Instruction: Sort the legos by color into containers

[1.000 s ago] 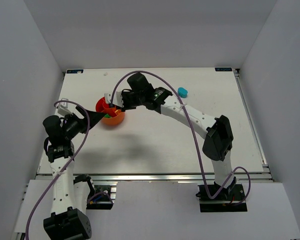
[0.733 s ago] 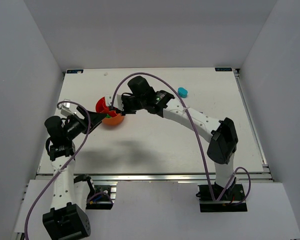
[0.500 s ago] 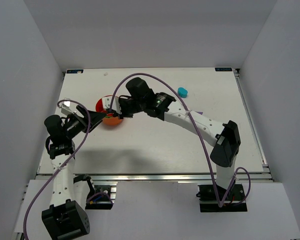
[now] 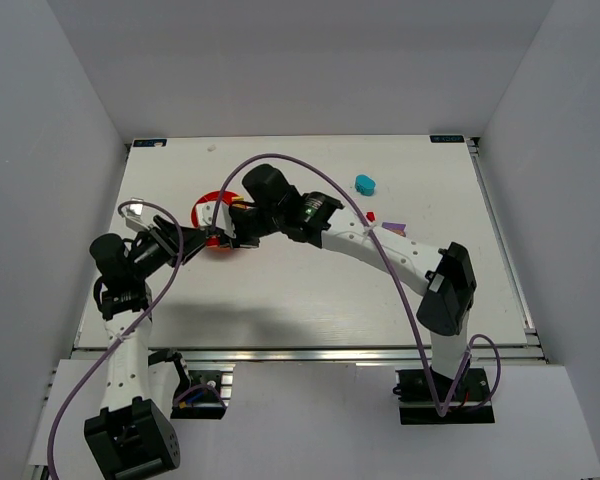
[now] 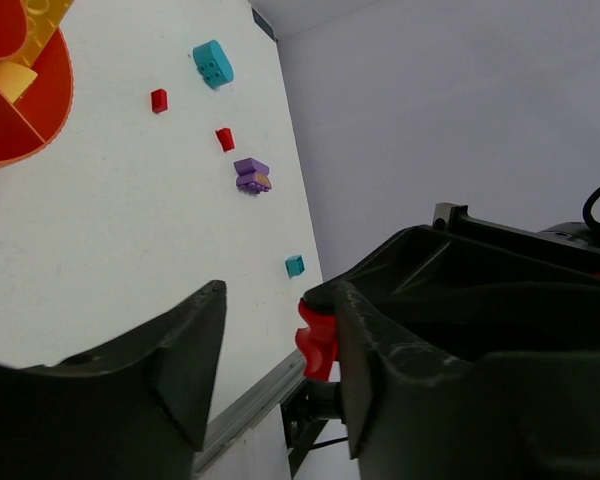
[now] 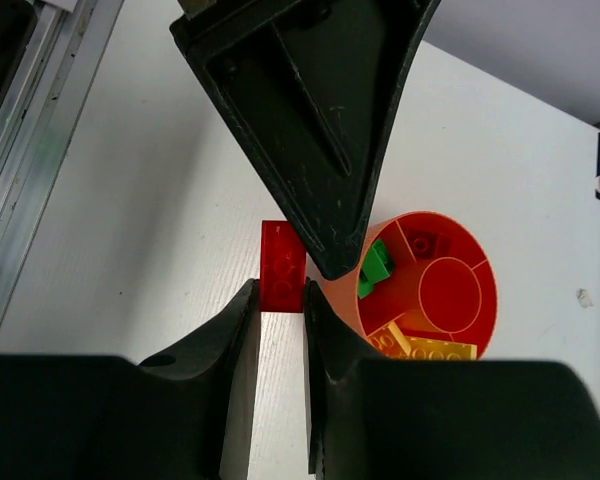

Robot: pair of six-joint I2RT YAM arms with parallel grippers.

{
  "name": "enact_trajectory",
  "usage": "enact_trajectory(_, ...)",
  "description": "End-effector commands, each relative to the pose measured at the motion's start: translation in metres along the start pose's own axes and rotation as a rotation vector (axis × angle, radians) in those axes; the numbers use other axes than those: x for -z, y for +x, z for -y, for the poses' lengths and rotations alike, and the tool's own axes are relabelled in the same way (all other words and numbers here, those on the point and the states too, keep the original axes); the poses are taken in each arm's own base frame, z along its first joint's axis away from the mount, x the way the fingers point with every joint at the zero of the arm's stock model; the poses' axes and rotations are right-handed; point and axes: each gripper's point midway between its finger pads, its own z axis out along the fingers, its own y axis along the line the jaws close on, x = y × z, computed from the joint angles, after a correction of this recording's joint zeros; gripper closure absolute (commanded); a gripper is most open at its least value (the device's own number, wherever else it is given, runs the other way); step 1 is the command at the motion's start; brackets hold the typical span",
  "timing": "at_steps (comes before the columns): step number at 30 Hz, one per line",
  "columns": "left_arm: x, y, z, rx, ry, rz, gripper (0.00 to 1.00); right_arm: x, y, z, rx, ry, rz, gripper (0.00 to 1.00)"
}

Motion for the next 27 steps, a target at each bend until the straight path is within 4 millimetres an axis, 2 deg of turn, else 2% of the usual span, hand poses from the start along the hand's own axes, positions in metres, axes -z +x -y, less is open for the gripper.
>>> enact_trajectory(1, 0.002, 0.009, 0.002, 0.007, 0.032, -0.03, 0.45, -0.003, -0.027, 0.012, 0.025, 0.031, 0.078, 1.0)
enact_trajectory(7, 0.001, 0.014, 0.003, 0.019, 0.041, -0.055, 0.54, -0.011, -0.018, 0.018, 0.001, 0.057, 0.062, 1.0)
enact_trajectory(17, 0.004, 0.02, 0.006, 0.013, 0.059, -0.078, 0.5, -0.018, -0.012, 0.026, -0.024, 0.08, 0.054, 1.0)
enact_trajectory(20, 0.004, 0.021, 0.005, 0.014, 0.057, -0.077, 0.56, -0.018, -0.01, 0.025, -0.03, 0.077, 0.051, 1.0)
enact_trajectory(21, 0.004, 0.02, 0.005, 0.013, 0.058, -0.077, 0.63, -0.019, -0.009, 0.024, -0.029, 0.075, 0.049, 1.0)
enact_trajectory(25, 0.003, 0.019, 0.005, 0.01, 0.056, -0.075, 0.75, -0.018, -0.007, 0.02, -0.03, 0.068, 0.044, 1.0)
enact_trajectory(27, 0.002, 0.018, 0.006, 0.008, 0.056, -0.075, 0.79, -0.017, -0.004, 0.021, -0.033, 0.071, 0.037, 1.0)
